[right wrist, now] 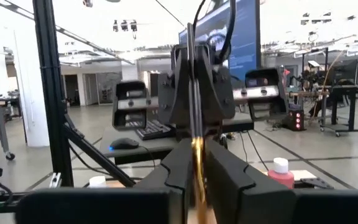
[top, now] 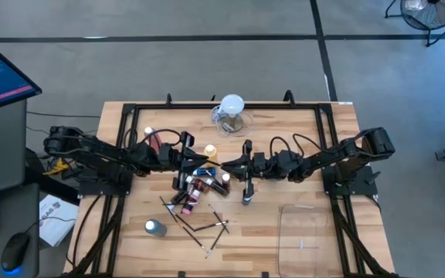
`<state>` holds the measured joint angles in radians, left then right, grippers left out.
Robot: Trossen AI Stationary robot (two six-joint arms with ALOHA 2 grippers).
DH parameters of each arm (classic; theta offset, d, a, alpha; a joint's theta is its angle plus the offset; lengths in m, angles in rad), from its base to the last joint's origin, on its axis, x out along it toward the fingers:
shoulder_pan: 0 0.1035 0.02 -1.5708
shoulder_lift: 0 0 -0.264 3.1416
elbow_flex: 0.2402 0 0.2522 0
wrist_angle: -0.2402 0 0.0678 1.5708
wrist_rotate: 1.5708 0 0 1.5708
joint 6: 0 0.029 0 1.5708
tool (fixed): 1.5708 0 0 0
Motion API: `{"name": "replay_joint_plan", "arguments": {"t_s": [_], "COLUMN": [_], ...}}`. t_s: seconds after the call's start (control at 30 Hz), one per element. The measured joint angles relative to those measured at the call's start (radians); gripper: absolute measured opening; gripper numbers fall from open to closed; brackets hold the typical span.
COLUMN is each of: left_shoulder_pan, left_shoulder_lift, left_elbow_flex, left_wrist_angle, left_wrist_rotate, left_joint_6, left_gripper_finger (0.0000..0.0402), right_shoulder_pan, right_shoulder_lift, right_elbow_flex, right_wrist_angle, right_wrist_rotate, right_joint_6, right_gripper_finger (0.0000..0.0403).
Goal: Pick & Place Paint Supplies
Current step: Put the top black gold paintbrush into the blue cup
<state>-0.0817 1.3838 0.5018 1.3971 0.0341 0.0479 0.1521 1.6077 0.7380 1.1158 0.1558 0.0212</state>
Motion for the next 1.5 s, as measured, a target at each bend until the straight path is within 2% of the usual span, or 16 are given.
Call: {"name": "replay_joint_plan", "arguments": {"t_s": [0.27,0.37,0.57,0.67,0.77,0.9,1.2,1.4,1.5], "left_shoulder_pan": [-0.003,-0.003,-0.013,-0.023,-0.031,-0.034,-0.05,-0.071,-0.071], "left_shoulder_lift": [-0.016,-0.032,-0.054,-0.043,-0.042,-0.042,-0.035,-0.064,-0.086], "left_elbow_flex": [0.0,0.002,0.057,0.073,0.082,0.091,0.108,0.108,0.108], "left_wrist_angle": [0.09,0.179,0.174,0.173,0.173,0.17,0.175,0.166,0.106], "left_wrist_rotate": [-0.016,-0.002,0.068,0.072,0.072,0.078,0.125,0.191,0.22], "left_joint_6": [0.001,0.004,-0.008,-0.008,-0.003,-0.004,-0.031,-0.054,-0.068], "left_gripper_finger": [0.0002,0.0002,0.0002,0.0002,0.0002,0.0002,0.0003,0.0003,0.0003], "right_shoulder_pan": [0.036,0.052,0.097,0.12,0.131,0.118,0.092,0.102,0.114], "right_shoulder_lift": [0.0,0.0,0.0,0.013,0.019,0.088,0.311,0.326,0.309], "right_elbow_flex": [0.0,0.0,0.0,0.0,0.001,0.05,0.321,0.357,0.354], "right_wrist_angle": [0.04,0.078,0.212,0.301,0.31,0.292,0.284,0.288,0.274], "right_wrist_rotate": [0.002,-0.001,-0.003,-0.022,-0.027,-0.027,-0.024,-0.016,0.012], "right_joint_6": [-0.044,-0.063,-0.182,-0.248,-0.255,-0.222,-0.232,-0.265,-0.26], "right_gripper_finger": [0.006,0.0061,0.0061,0.0061,0.0061,0.0061,0.0061,0.0061,0.0061]}}
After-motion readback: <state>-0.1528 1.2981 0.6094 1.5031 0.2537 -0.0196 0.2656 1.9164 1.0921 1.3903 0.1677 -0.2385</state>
